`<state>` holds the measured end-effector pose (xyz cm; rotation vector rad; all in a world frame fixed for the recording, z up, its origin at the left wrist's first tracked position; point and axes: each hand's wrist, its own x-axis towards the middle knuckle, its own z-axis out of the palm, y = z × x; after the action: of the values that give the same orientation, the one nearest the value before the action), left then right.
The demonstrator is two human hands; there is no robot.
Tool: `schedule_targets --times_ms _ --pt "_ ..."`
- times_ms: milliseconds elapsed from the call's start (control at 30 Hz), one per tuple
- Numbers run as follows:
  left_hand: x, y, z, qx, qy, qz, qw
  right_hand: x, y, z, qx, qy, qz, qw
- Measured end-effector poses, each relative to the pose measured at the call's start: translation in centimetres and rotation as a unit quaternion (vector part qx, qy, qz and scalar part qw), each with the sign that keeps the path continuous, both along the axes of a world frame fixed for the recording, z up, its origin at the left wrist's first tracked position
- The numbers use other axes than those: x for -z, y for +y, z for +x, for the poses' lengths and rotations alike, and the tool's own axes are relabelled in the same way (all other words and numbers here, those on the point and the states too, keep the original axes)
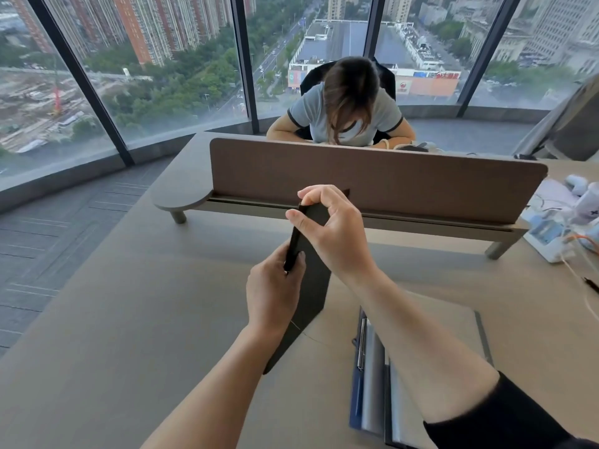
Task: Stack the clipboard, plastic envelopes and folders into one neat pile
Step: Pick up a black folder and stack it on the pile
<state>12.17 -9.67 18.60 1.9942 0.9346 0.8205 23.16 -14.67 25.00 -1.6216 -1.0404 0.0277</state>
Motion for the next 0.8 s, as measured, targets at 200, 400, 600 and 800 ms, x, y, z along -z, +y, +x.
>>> schedule_targets --times_ms 200,400,600,800 --pt "-0.2 0.6 0.2 -0.010 -0.055 -0.054 0.997 0.8 -1.8 1.0 0.032 0.037 0.019 0.999" --pt "-2.3 1.9 -0.1 0.009 -0.177 -0.176 0.968 5.1 -4.1 4.0 0.114 0.159 -0.035 0.980" --pt "-3.2 4.6 0.4 0.005 -0.247 -0.233 0.941 7.6 -6.3 5.5 0.134 0.253 -0.113 0.951" --pt "-4.0 4.8 1.3 0.041 -0.316 -0.299 0.899 7.5 -7.6 6.3 0.084 0.349 -0.038 0.932"
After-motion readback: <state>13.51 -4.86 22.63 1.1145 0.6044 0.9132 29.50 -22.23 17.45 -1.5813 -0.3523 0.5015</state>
